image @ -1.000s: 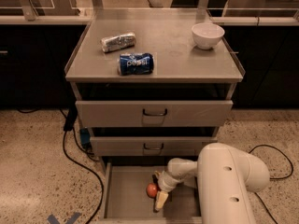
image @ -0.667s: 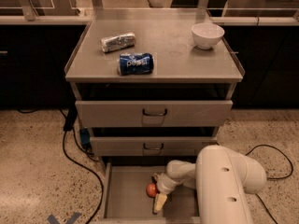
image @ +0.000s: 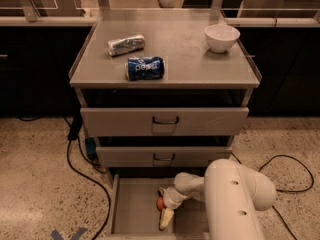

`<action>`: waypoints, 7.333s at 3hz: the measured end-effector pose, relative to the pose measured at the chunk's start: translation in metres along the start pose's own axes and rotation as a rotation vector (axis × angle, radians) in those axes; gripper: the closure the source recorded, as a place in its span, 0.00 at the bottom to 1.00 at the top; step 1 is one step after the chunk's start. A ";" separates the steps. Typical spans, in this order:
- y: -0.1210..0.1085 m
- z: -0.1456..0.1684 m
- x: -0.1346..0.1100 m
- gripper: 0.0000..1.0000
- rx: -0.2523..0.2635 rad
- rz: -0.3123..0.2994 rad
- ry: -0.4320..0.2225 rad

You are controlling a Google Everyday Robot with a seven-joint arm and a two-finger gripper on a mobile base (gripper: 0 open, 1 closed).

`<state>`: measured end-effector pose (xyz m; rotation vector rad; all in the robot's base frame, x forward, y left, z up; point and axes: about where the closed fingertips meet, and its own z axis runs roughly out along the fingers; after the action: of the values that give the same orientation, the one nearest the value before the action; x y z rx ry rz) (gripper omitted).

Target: Pick apple from bottom drawer and place on counter

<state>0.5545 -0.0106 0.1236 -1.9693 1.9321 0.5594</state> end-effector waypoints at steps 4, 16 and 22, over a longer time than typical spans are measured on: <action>0.000 0.000 0.000 0.95 0.000 0.000 0.000; 0.032 -0.330 -0.050 1.00 0.257 -0.112 0.008; 0.035 -0.515 -0.176 1.00 0.360 -0.163 0.123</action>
Offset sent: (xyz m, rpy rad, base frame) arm 0.0000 0.0000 0.0000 0.0000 0.0000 0.0000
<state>0.5444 -0.1110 0.6593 -1.9346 1.7688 0.0425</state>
